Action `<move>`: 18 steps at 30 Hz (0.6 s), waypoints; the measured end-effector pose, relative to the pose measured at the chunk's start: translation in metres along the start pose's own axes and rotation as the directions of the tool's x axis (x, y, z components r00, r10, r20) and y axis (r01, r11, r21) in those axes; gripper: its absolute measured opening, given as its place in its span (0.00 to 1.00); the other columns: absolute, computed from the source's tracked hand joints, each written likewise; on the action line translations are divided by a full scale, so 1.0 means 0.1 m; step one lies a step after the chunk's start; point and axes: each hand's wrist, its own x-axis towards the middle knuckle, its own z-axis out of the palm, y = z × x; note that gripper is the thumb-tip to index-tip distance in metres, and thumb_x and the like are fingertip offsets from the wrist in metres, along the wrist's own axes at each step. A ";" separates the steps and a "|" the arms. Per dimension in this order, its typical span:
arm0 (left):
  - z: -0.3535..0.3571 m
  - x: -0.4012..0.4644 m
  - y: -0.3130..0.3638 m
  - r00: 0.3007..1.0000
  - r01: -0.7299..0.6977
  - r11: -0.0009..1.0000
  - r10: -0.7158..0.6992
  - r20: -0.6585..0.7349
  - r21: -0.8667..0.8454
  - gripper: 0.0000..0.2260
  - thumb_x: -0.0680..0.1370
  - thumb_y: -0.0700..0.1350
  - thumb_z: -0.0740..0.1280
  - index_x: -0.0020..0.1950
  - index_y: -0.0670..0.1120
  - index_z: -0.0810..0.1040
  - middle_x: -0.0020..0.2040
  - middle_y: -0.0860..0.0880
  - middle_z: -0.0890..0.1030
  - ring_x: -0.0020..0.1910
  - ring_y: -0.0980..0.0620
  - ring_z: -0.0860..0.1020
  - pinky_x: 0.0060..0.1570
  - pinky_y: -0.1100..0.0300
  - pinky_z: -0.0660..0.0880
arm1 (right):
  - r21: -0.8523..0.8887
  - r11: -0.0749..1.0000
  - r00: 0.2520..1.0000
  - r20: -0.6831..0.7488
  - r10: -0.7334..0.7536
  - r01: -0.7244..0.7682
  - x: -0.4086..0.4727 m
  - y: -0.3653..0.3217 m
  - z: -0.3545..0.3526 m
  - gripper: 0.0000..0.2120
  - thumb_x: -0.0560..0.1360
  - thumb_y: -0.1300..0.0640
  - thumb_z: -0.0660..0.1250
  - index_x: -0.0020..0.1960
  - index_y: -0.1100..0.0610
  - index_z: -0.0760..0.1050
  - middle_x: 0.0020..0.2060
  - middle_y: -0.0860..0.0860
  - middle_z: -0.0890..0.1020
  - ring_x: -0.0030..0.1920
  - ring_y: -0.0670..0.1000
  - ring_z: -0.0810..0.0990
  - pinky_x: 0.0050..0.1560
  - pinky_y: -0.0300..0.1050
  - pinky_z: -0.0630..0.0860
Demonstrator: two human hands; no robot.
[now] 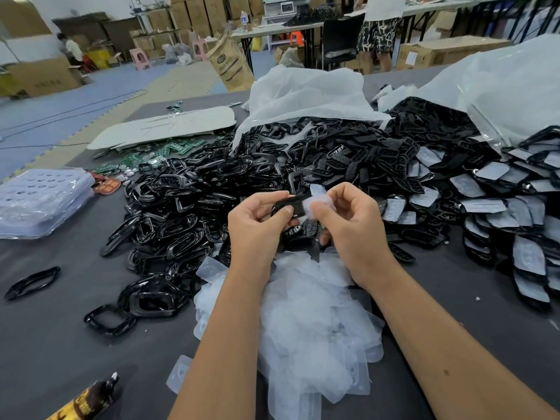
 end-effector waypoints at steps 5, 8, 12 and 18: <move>-0.01 0.01 -0.03 1.000 0.001 1.000 -0.001 -0.003 -0.014 0.09 0.76 0.28 0.71 0.47 0.42 0.83 0.42 0.42 0.87 0.39 0.50 0.86 0.39 0.64 0.80 | 0.121 0.992 1.000 0.009 0.030 -0.030 -0.01 -0.03 0.02 0.06 0.81 0.65 0.62 0.46 0.59 0.69 0.47 0.58 0.85 0.46 0.57 0.87 0.26 0.43 0.77; 0.00 0.01 -0.04 1.000 0.007 1.000 -0.007 0.001 0.004 0.09 0.76 0.29 0.71 0.48 0.42 0.83 0.43 0.42 0.87 0.39 0.49 0.86 0.39 0.64 0.80 | 0.043 0.997 0.998 -0.013 0.068 -0.067 0.00 0.00 0.01 0.10 0.78 0.57 0.68 0.42 0.55 0.68 0.35 0.56 0.78 0.33 0.56 0.74 0.28 0.46 0.67; -0.01 0.01 -0.06 1.000 -0.002 1.000 0.002 0.002 0.011 0.08 0.76 0.29 0.72 0.48 0.41 0.83 0.42 0.42 0.87 0.41 0.47 0.86 0.42 0.60 0.82 | 0.034 0.998 0.998 0.023 0.058 -0.059 -0.01 -0.03 0.00 0.14 0.76 0.52 0.77 0.40 0.56 0.75 0.32 0.51 0.72 0.32 0.50 0.68 0.32 0.45 0.68; -0.01 0.01 -0.07 1.000 0.018 1.000 -0.018 -0.017 0.019 0.09 0.76 0.30 0.72 0.47 0.43 0.83 0.41 0.42 0.87 0.37 0.50 0.85 0.39 0.63 0.81 | 0.019 0.998 0.998 0.042 0.051 -0.052 -0.02 -0.05 0.00 0.09 0.77 0.68 0.73 0.55 0.58 0.79 0.39 0.53 0.79 0.31 0.49 0.76 0.33 0.43 0.76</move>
